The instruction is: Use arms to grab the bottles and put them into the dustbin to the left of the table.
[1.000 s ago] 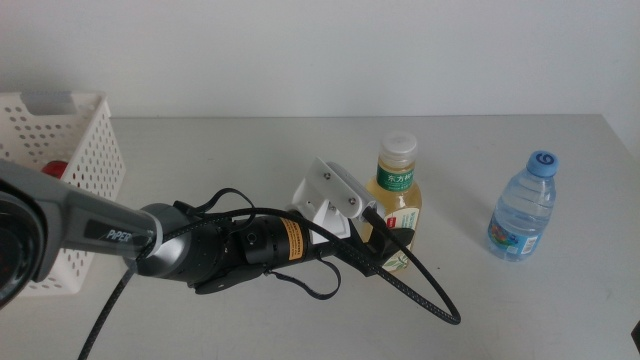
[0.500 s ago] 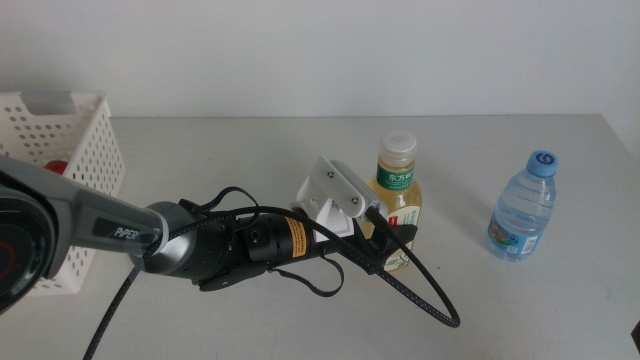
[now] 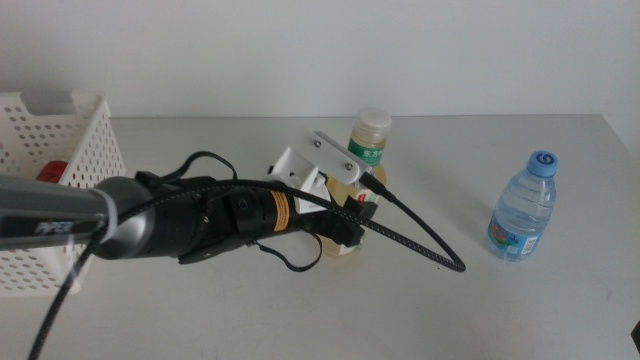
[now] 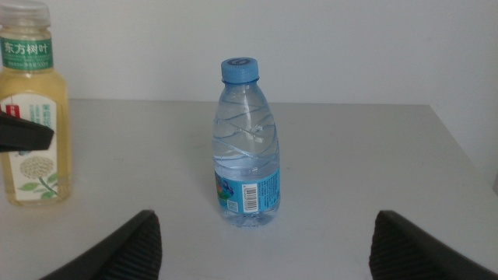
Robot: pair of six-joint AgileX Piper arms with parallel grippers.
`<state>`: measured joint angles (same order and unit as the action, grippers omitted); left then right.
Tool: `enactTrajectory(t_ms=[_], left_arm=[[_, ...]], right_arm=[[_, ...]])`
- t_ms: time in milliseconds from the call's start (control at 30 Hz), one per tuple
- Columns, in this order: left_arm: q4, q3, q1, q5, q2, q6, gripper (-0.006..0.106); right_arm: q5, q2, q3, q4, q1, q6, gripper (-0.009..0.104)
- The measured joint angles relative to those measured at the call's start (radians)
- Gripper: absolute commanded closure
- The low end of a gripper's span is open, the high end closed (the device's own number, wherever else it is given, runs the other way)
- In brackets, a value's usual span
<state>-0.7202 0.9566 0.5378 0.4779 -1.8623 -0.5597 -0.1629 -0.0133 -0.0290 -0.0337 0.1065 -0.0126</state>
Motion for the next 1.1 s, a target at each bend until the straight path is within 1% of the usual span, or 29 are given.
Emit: enactTrajectory(t_ms=[367,533,600,667,800,833,900,1000,1100], left_arm=[[0.02,0.104,-0.009,-0.519,0.299,-0.078,0.102],[0.097,0.194,-0.04,-0.773,0.369,-0.054,0.102],[0.157,0.243,-0.057,-0.891,0.382,0.014,0.102],[0.261,0.294,-0.084,-0.99,0.386,0.157,0.102],[0.536,0.406,-0.179,-1.172,0.386,0.515,0.102],[0.592,0.434,-0.208,-1.214,0.385,0.59,0.102],[0.668,0.485,-0.272,-1.286,0.385,0.692,0.102],[0.72,0.545,-0.374,-1.357,0.385,0.783,0.102],[0.72,0.584,-0.491,-1.387,0.385,0.811,0.102]], right_arm=[[0.0,0.0,0.0,0.0,0.0,0.0,0.001],[0.0,0.0,0.0,0.0,0.0,0.0,0.001],[0.0,0.0,0.0,0.0,0.0,0.0,0.001],[0.0,0.0,0.0,0.0,0.0,0.0,0.001],[0.0,0.0,0.0,0.0,0.0,0.0,0.001],[0.0,0.0,0.0,0.0,0.0,0.0,0.001],[0.0,0.0,0.0,0.0,0.0,0.0,0.001],[0.0,0.0,0.0,0.0,0.0,0.0,0.001],[0.0,0.0,0.0,0.0,0.0,0.0,0.001]])
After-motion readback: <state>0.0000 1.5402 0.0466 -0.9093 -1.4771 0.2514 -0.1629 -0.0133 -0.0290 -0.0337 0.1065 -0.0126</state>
